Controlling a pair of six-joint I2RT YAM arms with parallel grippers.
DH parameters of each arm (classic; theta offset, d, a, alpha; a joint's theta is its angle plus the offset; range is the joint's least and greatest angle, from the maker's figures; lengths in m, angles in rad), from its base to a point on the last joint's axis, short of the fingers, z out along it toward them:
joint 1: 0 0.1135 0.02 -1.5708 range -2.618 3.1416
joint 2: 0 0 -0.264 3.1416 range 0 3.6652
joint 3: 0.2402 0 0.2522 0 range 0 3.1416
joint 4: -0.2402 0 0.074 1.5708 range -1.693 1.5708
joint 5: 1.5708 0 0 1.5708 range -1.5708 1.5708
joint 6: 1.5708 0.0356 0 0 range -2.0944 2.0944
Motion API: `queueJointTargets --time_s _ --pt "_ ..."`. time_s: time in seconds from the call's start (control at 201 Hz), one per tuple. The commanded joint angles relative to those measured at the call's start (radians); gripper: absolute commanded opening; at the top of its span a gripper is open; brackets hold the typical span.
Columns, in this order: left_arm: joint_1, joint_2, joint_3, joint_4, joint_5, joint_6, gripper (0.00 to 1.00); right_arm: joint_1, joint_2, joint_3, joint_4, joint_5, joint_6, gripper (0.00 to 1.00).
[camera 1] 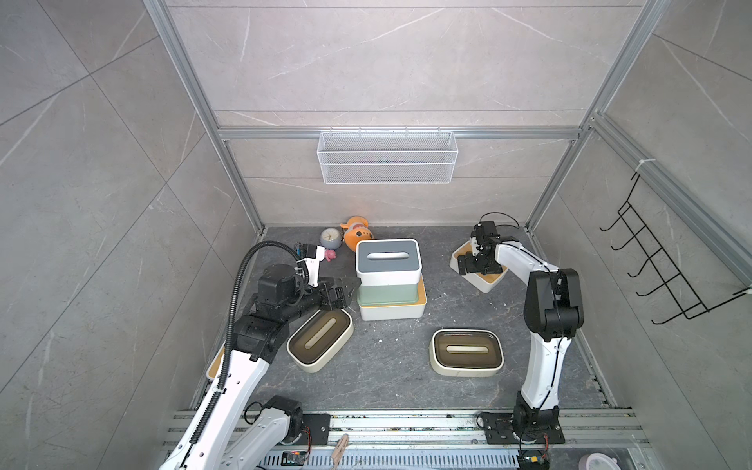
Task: Stack the tissue boxes
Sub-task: Pick up the tissue box from the center of the board.
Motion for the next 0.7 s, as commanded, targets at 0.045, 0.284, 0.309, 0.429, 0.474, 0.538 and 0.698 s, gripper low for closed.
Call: queueJointTargets --time_s 0.045,0.284,0.309,0.429,0.474,0.538,0.698 --pt "-0.002 -0.009 0.002 0.040 0.020 -0.004 0.99 0.047 -0.057 -0.062 -0.025 -0.010 0.039 1.00" --pt "-0.002 -0.018 -0.001 0.046 0.026 -0.004 0.99 0.087 -0.072 -0.084 -0.028 -0.015 0.041 0.93" --pt "-0.002 -0.018 -0.001 0.046 0.025 -0.004 0.99 0.090 -0.072 -0.086 -0.029 -0.009 0.040 0.90" --pt "-0.003 -0.017 -0.001 0.045 0.025 -0.006 0.99 0.102 -0.072 -0.101 -0.027 0.030 0.041 0.81" --pt "-0.002 -0.018 -0.001 0.045 0.024 -0.004 0.99 0.105 -0.072 -0.106 -0.027 0.042 0.041 0.77" --pt "-0.002 -0.018 -0.001 0.045 0.023 -0.004 0.99 0.115 -0.076 -0.116 -0.018 0.045 0.039 0.74" --pt "-0.002 -0.017 -0.001 0.044 0.025 -0.003 0.99 0.130 -0.077 -0.127 -0.007 0.068 0.040 0.61"
